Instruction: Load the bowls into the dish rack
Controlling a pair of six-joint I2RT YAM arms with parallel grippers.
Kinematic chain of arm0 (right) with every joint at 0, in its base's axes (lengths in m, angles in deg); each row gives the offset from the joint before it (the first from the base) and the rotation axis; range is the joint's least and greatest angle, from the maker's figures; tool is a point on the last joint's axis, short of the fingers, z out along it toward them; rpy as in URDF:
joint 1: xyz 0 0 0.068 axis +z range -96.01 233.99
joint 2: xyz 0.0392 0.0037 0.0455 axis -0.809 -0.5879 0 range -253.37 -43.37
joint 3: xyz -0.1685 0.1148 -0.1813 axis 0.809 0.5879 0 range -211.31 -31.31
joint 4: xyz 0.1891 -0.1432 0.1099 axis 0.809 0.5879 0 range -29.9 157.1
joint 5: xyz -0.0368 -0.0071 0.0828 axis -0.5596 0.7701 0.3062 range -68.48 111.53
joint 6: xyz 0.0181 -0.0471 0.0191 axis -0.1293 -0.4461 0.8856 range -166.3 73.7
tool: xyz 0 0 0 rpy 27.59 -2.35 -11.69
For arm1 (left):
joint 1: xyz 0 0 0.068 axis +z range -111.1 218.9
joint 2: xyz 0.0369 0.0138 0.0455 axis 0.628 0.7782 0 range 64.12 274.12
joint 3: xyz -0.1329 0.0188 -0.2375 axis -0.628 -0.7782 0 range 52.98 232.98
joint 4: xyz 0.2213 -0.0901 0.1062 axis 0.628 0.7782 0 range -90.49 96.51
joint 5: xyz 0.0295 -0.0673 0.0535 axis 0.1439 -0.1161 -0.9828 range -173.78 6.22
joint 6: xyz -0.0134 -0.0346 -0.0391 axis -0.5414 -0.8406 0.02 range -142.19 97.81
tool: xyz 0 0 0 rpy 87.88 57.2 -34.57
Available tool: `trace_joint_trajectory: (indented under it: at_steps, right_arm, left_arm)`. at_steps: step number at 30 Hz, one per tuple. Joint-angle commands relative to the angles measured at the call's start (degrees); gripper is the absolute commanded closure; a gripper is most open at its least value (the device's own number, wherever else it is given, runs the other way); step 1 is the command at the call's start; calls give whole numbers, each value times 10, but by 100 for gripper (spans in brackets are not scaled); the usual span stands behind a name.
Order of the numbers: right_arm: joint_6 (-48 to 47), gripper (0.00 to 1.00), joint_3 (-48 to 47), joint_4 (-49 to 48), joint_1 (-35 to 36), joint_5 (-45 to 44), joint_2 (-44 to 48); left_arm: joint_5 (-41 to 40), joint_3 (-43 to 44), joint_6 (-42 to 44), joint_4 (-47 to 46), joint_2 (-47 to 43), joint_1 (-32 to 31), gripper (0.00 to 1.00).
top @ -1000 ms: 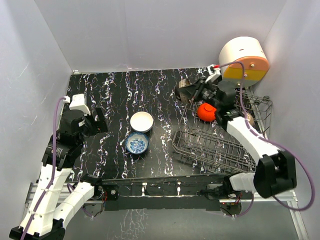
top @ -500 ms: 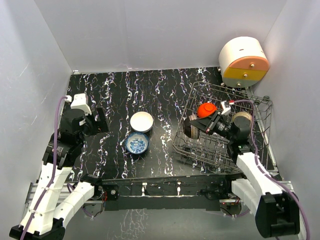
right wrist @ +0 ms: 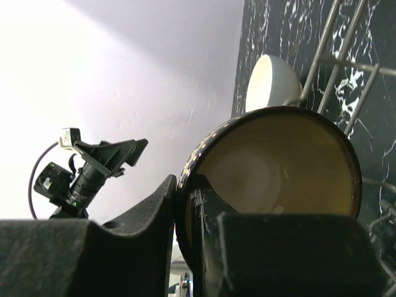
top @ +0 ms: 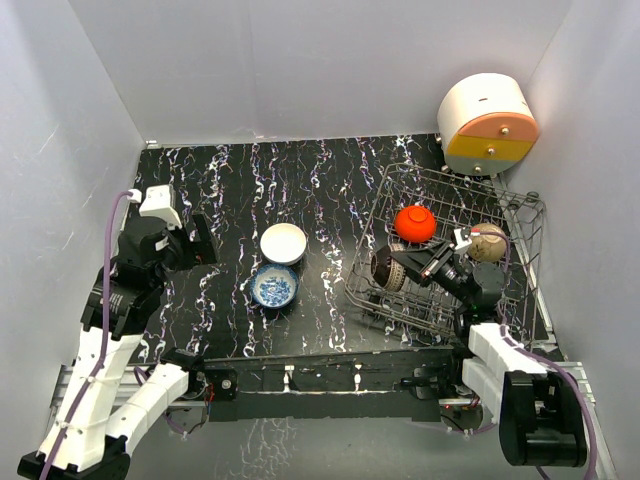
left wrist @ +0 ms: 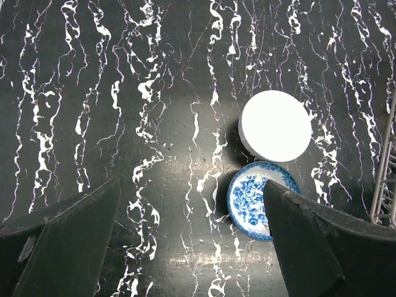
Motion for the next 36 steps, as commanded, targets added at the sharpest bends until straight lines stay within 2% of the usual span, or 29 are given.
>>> trace_joint_trajectory:
  at_steps: [1,8,16,21,36]
  right_arm:
    - [29,92,-7,-117,-15,-32,-13]
    - [47,92,13,-146,-17,-48,-72]
    - [18,92,0,-86,-17,-61,-90]
    - [12,92,-12,-85,-16,-57,-128]
    - [98,91,9,-256,-11,-41,-265]
  left_arm:
    - [6,26,-2,5,3,-2,3]
    - [8,33,-3,2,12,-2,3]
    - [7,36,-5,-2,18,-2,3]
    - [3,34,-8,-2,14,-2,3]
    - [2,37,-14,-2,13,-2,3]
